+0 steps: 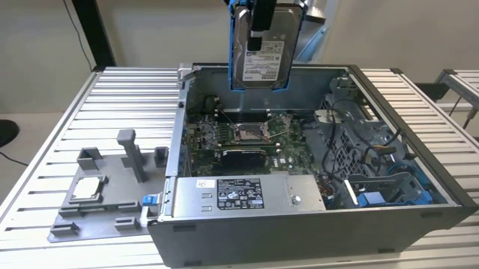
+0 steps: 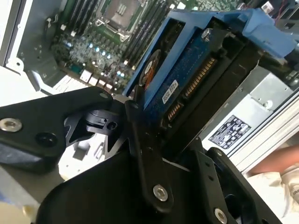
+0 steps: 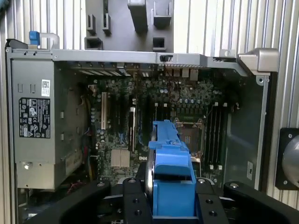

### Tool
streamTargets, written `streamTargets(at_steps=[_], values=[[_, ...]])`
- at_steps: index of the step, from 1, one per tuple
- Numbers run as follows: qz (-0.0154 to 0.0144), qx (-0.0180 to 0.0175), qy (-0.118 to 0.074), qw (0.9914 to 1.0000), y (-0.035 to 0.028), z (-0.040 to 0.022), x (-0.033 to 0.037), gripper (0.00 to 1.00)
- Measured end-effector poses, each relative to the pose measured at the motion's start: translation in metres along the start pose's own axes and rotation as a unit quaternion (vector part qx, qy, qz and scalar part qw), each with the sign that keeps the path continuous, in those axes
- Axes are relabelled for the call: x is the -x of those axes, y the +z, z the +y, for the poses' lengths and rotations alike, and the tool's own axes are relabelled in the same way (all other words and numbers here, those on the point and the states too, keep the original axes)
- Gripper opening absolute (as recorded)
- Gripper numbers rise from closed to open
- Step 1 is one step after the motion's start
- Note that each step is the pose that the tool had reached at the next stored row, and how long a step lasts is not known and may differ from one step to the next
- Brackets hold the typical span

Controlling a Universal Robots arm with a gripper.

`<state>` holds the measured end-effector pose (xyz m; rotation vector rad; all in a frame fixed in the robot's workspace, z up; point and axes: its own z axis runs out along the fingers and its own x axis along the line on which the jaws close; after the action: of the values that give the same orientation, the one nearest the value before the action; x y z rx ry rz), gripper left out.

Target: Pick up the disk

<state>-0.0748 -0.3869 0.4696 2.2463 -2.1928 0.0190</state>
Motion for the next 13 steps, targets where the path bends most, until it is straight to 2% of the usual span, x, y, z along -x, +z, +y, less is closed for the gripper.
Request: streamTargets(at_steps=[10, 13], values=[[0.0000, 0.0000, 0.000, 1.00000, 0.0003, -0.0450, -0.0011, 0.00], [0.0000, 0.0000, 0.000, 1.00000, 0.0003, -0.0475, -0.0012, 0.00]])
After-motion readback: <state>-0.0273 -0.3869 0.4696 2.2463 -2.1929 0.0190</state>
